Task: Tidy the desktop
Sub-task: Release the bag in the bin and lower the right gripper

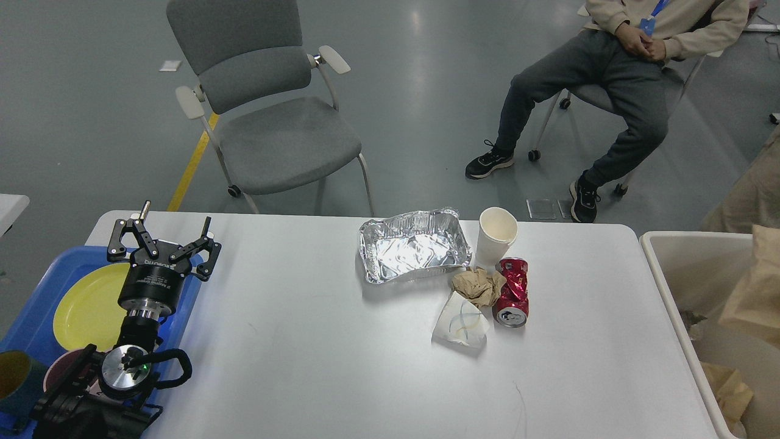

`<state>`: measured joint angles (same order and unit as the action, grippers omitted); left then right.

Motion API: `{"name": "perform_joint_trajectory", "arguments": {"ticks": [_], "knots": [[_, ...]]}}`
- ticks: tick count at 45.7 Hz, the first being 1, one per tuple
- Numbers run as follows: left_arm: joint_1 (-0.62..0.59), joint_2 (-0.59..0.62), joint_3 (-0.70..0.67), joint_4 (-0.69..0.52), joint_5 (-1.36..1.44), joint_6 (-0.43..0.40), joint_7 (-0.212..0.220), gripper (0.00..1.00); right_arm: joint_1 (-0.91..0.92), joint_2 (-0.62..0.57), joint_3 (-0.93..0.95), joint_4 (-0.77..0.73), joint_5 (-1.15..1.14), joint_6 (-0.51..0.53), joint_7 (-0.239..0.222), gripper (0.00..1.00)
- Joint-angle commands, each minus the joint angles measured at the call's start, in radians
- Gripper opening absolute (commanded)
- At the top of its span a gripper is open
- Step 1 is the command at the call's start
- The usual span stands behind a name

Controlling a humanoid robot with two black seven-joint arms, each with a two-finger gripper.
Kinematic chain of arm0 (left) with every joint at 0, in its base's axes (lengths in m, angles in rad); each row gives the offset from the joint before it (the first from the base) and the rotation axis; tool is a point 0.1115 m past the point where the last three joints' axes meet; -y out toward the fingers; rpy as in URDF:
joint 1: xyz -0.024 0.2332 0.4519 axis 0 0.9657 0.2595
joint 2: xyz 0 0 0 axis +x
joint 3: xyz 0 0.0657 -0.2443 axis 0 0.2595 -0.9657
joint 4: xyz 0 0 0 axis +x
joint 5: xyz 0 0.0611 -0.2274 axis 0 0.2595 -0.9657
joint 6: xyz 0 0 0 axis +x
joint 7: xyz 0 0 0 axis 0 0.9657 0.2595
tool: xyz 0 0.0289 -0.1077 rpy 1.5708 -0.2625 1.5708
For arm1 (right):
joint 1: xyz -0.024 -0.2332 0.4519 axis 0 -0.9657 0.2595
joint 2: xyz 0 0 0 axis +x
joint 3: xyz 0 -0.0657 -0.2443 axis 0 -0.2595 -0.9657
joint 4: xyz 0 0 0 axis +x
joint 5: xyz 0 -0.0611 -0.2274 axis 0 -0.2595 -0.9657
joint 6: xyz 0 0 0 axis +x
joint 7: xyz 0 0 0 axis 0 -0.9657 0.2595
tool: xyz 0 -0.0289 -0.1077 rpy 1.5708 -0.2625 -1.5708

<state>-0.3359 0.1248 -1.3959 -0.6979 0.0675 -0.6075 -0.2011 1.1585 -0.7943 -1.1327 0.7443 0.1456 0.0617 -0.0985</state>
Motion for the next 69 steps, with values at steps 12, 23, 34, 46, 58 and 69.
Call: {"name": "perform_joint_trajectory", "arguments": {"ticks": [12,23,34,46,58,69], "knots": [[0.000,0.001,0.000,0.000,0.000,0.000,0.000,0.96,-0.624,0.355,0.289,-0.687,0.006,-0.065,-0.018,0.00],[0.000,0.001,0.000,0.000,0.000,0.000,0.000,0.96,-0.686,0.443,0.295,-0.732,0.005,-0.071,-0.029,0.00],[0.000,0.001,0.000,0.000,0.000,0.000,0.000,0.96,-0.691,0.457,0.292,-0.730,0.005,-0.069,-0.030,0.00],[0.000,0.001,0.000,0.000,0.000,0.000,0.000,0.96,-0.706,0.486,0.289,-0.730,-0.001,-0.069,-0.030,0.00],[0.000,-0.001,0.000,0.000,0.000,0.000,0.000,0.96,-0.703,0.475,0.291,-0.735,0.002,-0.127,-0.027,0.89],[0.000,-0.001,0.000,0.000,0.000,0.000,0.000,0.96,-0.704,0.477,0.291,-0.724,0.002,-0.184,-0.029,1.00]]}}
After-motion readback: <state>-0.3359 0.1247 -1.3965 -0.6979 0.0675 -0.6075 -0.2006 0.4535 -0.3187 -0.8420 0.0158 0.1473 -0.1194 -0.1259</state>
